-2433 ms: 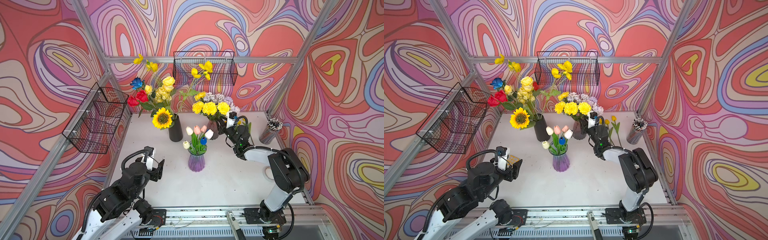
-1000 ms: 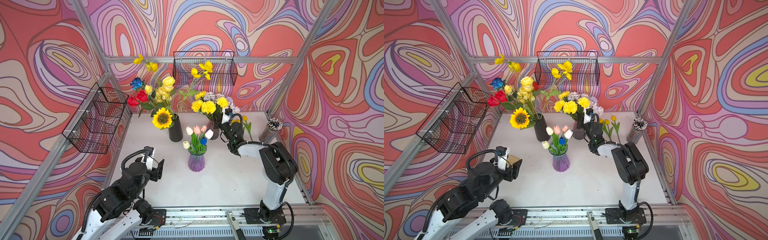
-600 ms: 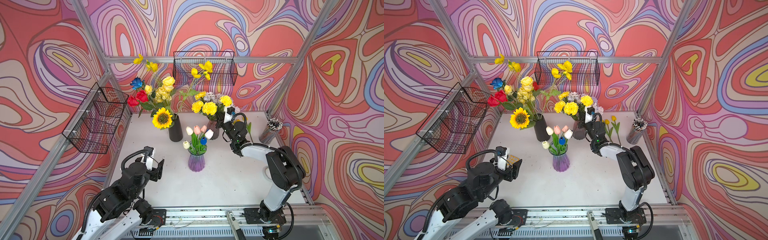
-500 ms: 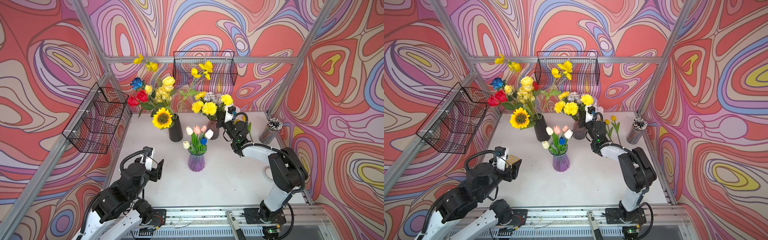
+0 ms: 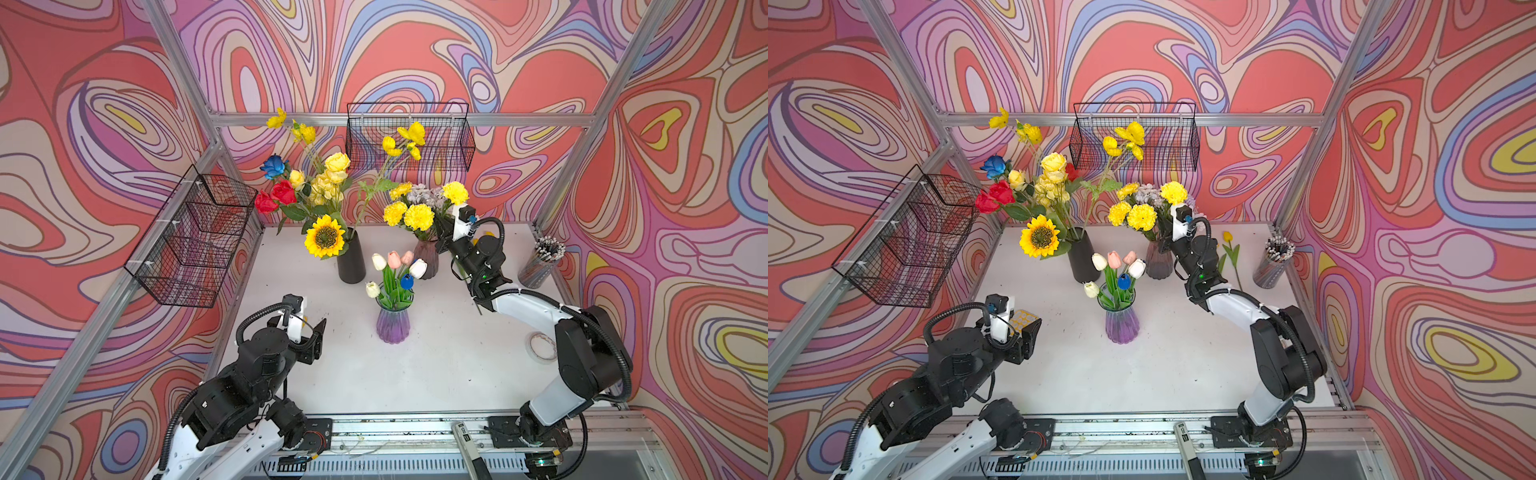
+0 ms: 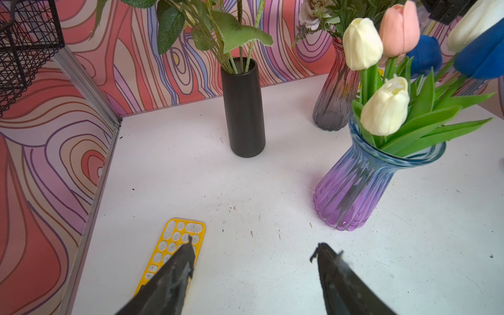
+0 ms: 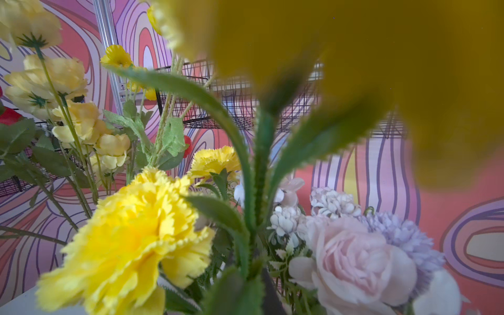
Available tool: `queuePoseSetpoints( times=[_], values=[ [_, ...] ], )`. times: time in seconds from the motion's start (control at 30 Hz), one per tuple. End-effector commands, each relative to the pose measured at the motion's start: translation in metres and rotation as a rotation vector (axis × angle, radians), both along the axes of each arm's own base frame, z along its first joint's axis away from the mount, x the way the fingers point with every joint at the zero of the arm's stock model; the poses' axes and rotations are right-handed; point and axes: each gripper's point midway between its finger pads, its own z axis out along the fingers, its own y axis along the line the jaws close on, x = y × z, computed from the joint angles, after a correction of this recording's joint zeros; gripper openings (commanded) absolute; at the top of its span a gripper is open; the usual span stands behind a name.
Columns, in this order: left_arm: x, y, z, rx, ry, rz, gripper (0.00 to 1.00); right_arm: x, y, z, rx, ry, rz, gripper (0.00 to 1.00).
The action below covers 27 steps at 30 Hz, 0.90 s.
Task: Pick out yellow flowers from the vase
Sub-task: Pick up the flower from the vase.
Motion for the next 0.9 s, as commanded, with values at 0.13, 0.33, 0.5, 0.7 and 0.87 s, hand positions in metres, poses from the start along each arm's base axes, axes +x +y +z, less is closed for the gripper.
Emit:
queuePoseSetpoints(
  times=[0.13, 0.33, 0.5, 0.7, 0.87],
  values=[
    [0.0, 0.005, -0.006, 0.009, 0.006, 0.028, 0.74, -0.019, -0.002, 0.057, -0.051, -0.02, 0.015, 0.06],
    [0.002, 0.005, -0.007, 0.013, 0.0, 0.027, 0.74, -0.037, -0.009, 0.088, -0.061, -0.023, 0.013, 0.0],
    [0.004, 0.002, -0.005, 0.018, -0.013, 0.018, 0.74, -0.052, -0.013, 0.115, -0.07, 0.021, 0.03, 0.0],
    [0.005, -0.001, -0.006, 0.031, -0.012, -0.002, 0.73, -0.077, -0.027, 0.143, -0.105, 0.06, 0.017, 0.0],
    [0.007, -0.004, -0.006, 0.045, -0.018, -0.016, 0.73, -0.099, -0.046, 0.158, -0.116, 0.097, -0.032, 0.0]
  ],
)
